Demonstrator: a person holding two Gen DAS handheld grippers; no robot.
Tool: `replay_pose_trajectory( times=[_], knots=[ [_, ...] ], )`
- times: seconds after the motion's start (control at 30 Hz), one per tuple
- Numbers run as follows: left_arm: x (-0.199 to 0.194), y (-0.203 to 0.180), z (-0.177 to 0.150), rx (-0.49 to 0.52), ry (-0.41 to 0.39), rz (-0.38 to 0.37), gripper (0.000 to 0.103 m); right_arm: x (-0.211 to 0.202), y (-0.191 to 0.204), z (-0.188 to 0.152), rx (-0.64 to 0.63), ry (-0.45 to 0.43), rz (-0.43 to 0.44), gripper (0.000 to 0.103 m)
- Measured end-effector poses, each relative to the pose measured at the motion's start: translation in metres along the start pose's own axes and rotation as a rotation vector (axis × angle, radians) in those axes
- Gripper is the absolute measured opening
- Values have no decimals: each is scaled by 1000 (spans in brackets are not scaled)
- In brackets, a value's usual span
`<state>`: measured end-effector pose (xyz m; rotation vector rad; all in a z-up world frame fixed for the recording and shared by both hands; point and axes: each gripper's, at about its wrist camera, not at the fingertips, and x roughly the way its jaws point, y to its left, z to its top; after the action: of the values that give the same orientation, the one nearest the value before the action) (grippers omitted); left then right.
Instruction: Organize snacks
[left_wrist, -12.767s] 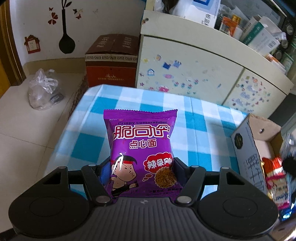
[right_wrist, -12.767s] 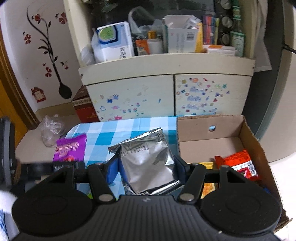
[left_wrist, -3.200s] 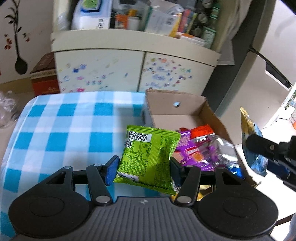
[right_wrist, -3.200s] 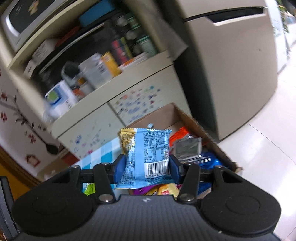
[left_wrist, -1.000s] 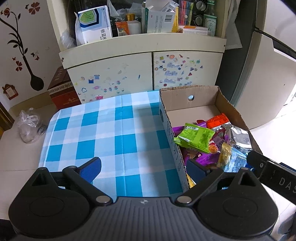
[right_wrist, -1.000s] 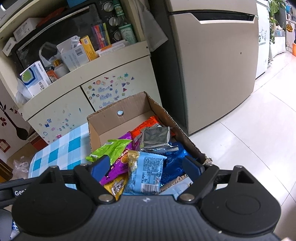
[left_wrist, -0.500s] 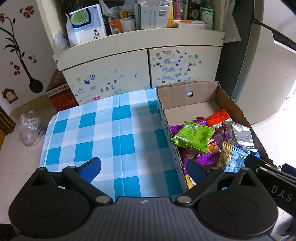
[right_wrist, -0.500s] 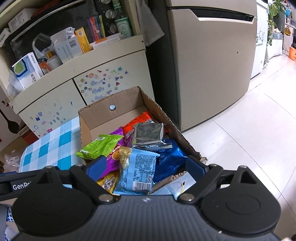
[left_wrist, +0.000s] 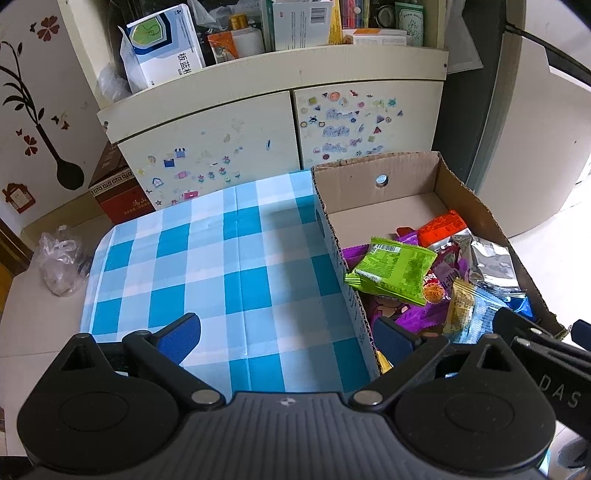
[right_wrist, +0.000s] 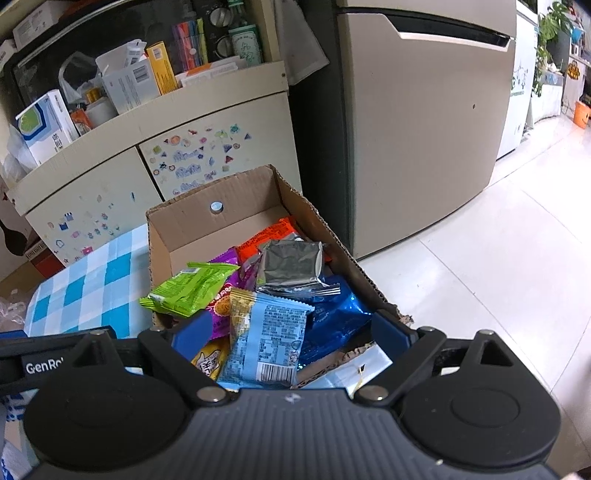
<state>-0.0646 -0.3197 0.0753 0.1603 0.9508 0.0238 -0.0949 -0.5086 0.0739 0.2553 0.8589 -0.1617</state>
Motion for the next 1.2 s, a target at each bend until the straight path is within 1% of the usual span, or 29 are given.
replay_pose_trajectory(
  times=[0.3, 0.63, 1.03, 1.2],
  knots=[
    [6, -1, 3, 9, 12, 7, 102, 5, 2, 1, -9, 9, -17, 93],
    [10, -3, 2, 34, 17, -9, 102, 10, -1, 3, 19, 26, -8, 93],
    [12, -3, 3, 30, 25, -13, 102, 13, 0, 3, 16, 30, -14, 94],
    [15, -1, 4, 27, 25, -13, 102, 15, 2, 2, -1, 30, -33, 94]
  ],
)
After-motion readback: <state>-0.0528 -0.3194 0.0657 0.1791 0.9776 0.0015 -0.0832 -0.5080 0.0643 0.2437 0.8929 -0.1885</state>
